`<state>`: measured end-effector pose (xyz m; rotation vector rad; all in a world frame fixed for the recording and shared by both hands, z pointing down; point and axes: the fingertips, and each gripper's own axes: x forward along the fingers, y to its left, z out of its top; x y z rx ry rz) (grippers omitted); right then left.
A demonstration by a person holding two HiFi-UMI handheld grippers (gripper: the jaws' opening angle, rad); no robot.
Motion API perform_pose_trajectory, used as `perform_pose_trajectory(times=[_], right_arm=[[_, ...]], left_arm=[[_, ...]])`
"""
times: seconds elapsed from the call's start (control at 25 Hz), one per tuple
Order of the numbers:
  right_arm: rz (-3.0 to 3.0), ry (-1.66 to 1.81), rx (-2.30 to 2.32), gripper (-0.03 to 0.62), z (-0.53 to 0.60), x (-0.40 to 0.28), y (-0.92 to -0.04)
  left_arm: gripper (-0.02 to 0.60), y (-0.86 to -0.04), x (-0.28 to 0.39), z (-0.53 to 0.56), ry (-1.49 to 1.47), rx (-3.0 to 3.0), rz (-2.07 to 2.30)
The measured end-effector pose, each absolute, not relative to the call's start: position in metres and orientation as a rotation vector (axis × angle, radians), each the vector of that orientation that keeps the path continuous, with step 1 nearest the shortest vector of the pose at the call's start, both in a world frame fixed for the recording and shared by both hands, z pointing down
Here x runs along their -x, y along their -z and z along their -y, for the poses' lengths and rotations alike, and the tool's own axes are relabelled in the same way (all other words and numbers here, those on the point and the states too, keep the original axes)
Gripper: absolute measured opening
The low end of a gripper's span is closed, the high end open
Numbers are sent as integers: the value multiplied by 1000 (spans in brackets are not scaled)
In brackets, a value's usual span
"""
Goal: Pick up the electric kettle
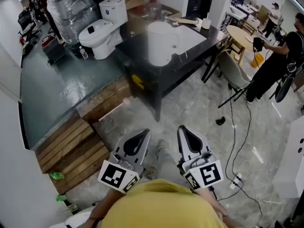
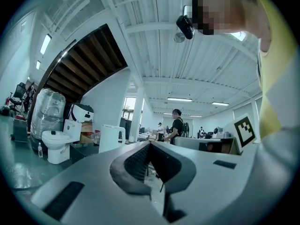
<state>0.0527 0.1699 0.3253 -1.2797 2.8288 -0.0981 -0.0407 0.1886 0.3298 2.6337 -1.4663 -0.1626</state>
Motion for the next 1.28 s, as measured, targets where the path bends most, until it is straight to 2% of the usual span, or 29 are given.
perform_pose_trajectory(times=[0.8, 1.28], right_arm=[[-2907, 66, 1103, 15, 39, -48, -322], [-2917, 121, 1071, 15, 98, -63, -334]], left_arm=[[9, -333, 41, 18, 192, -2566, 1595], [9, -338, 36, 73, 153, -2523, 1650]])
